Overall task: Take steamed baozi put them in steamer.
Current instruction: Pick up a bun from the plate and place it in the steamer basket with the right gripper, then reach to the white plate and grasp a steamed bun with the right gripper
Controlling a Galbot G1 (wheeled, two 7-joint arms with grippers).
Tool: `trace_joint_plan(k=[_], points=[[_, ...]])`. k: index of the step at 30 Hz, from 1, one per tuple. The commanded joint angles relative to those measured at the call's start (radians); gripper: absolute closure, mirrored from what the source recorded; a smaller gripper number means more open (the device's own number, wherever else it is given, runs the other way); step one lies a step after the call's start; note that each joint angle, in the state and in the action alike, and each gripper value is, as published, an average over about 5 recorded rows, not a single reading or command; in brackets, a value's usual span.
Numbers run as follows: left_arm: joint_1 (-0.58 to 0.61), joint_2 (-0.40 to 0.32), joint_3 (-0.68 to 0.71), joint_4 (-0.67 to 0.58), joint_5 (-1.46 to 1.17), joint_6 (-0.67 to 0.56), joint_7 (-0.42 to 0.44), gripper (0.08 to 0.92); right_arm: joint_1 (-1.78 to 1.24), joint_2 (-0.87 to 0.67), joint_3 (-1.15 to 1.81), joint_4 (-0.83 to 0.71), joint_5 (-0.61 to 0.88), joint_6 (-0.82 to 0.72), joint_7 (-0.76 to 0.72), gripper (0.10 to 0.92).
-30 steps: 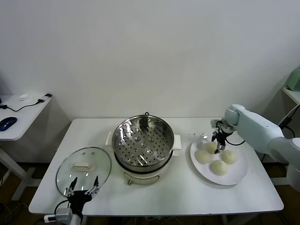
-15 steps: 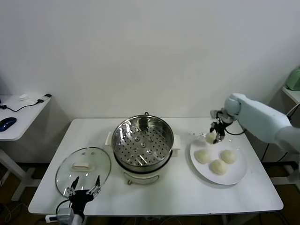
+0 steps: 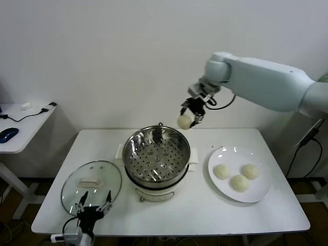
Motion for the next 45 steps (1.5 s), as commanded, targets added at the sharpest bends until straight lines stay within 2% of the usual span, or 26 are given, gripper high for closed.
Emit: trace_joint_plan(k=[1,5,10,23,26,30,34,38,41,45], points=[[0.008,0.003,0.001,-0.006,0.000,-0.003,-0.001,0.177,-0.113,0.127,0.027,-0.034,-0.370,0.364,0.040,0.381],[0.013,0.003,0.003,-0.008,0.001,-0.003,-0.001,0.177,-0.252,0.174,0.142,-0.230,-0.540,0.463,0.064,0.381],[0.017,0.004,0.002,-0.005,0.001,-0.006,-0.002,0.177,-0.326,0.232,0.203,-0.376,-0.580,0.503,0.083,0.383],[0.012,0.004,0.002,0.003,-0.001,-0.009,-0.003,0.177,-0.413,0.306,0.270,-0.529,-0.624,0.542,0.116,0.378],[0.009,0.003,0.001,0.005,-0.002,-0.010,-0.005,0.177,-0.424,0.320,0.295,-0.559,-0.642,0.560,0.146,0.336],[0.007,0.002,0.000,0.005,-0.002,-0.010,-0.007,0.177,-0.410,0.320,0.303,-0.557,-0.635,0.567,0.165,0.236],[0.008,-0.002,-0.001,-0.001,-0.001,-0.010,-0.008,0.177,-0.357,0.278,0.258,-0.479,-0.527,0.555,0.129,0.205],[0.016,-0.004,0.001,-0.011,0.002,-0.008,-0.007,0.177,-0.233,0.192,0.154,-0.340,-0.306,0.508,0.065,0.203],[0.021,-0.003,0.004,-0.017,0.004,-0.008,-0.005,0.177,-0.087,0.101,0.041,-0.233,-0.084,0.403,0.027,0.202],[0.025,-0.002,0.005,-0.021,0.005,-0.009,-0.005,0.177,0.097,-0.048,-0.166,-0.095,0.208,0.173,0.010,0.203]])
